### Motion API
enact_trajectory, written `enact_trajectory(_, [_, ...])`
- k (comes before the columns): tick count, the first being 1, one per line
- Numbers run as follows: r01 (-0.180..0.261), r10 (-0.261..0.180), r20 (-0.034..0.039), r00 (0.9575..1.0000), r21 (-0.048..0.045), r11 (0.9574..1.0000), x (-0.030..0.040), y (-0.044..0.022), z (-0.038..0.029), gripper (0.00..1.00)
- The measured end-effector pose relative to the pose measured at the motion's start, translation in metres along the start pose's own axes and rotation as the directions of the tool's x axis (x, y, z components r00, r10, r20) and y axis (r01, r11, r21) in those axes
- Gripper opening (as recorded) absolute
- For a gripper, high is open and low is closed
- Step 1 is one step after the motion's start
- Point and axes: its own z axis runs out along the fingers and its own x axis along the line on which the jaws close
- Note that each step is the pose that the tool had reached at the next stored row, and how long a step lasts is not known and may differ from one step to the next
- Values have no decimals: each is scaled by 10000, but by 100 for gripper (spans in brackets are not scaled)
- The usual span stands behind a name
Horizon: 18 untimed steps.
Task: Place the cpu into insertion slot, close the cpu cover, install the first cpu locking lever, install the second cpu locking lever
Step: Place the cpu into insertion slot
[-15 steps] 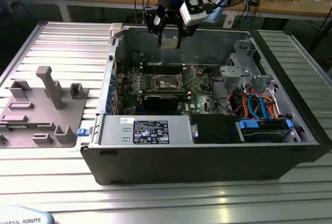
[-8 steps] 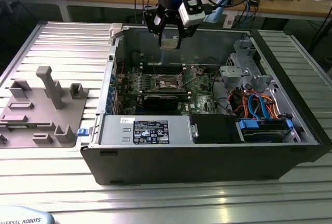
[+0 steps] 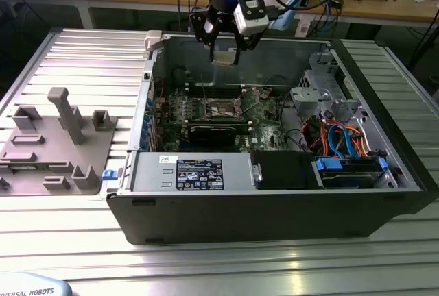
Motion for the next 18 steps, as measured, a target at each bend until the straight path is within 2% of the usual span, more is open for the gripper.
enact_trajectory(5, [-403, 403, 34, 9992, -9, 9992, 0, 0, 2, 54])
enact_trajectory(18, [-846, 846, 72, 9964, -18, 9964, 0, 0, 4, 54])
